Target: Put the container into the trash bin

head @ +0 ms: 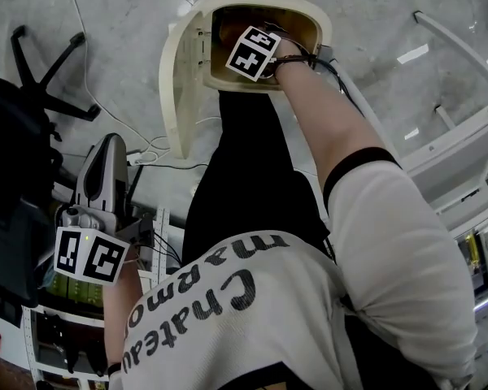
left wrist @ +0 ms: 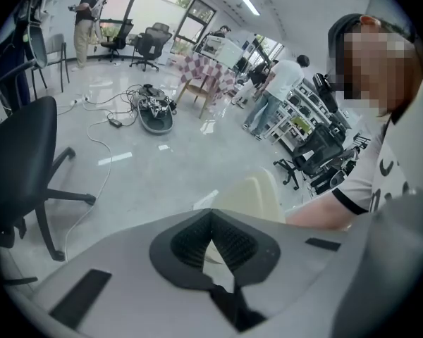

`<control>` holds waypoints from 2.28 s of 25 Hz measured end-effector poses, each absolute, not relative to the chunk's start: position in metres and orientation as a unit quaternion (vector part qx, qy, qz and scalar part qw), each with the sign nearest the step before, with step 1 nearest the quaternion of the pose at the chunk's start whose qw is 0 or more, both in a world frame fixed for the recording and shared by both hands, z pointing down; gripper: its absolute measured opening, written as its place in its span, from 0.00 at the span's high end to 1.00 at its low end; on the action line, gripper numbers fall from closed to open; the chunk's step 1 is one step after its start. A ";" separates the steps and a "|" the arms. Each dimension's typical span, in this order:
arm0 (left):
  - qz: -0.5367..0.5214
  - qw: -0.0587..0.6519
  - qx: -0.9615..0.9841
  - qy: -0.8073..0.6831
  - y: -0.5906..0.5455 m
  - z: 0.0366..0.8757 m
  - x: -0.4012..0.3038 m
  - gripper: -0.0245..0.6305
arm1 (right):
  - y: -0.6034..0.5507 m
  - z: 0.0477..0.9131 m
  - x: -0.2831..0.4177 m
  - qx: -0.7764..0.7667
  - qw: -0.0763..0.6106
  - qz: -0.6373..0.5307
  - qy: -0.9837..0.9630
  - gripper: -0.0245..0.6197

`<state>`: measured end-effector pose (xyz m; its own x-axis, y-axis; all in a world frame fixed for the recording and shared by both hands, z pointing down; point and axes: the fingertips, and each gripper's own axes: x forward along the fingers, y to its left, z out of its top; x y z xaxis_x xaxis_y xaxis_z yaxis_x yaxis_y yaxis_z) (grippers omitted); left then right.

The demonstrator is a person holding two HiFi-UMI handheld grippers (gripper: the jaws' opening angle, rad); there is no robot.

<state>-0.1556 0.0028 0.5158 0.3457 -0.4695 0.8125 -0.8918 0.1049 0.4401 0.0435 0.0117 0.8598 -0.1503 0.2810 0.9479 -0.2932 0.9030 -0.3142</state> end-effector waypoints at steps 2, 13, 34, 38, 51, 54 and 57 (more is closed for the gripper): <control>0.199 0.514 0.638 -0.538 0.002 0.512 -0.156 0.93 | 0.005 0.851 0.042 0.016 0.647 0.222 -0.730 0.73; 0.120 0.454 0.677 -0.567 -0.019 0.448 -0.138 0.93 | -0.040 0.740 0.033 0.085 0.597 0.254 -0.756 0.73; -0.038 0.243 0.823 -0.511 -0.132 0.170 -0.125 0.93 | -0.164 0.341 0.032 0.363 0.054 0.440 -0.820 0.81; -0.062 0.223 0.842 -0.487 -0.129 0.128 -0.124 0.93 | -0.169 0.252 0.037 0.362 -0.100 0.445 -0.813 0.82; -0.099 0.116 0.894 -0.421 -0.059 0.028 -0.169 0.93 | -0.103 0.053 0.010 0.472 -0.145 0.237 -0.837 0.84; -0.099 0.120 0.898 -0.411 -0.048 0.027 -0.180 0.93 | -0.079 0.050 -0.013 0.496 -0.107 0.198 -0.838 0.84; -0.102 0.120 0.903 -0.401 -0.037 0.023 -0.190 0.93 | -0.058 0.053 -0.038 0.500 -0.088 0.187 -0.841 0.84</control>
<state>-0.1902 -0.0374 0.0234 0.6581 -0.7479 -0.0871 -0.6991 -0.6499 0.2984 -0.0382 -0.0578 0.0532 -0.4851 -0.8736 0.0391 -0.8081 0.4308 -0.4017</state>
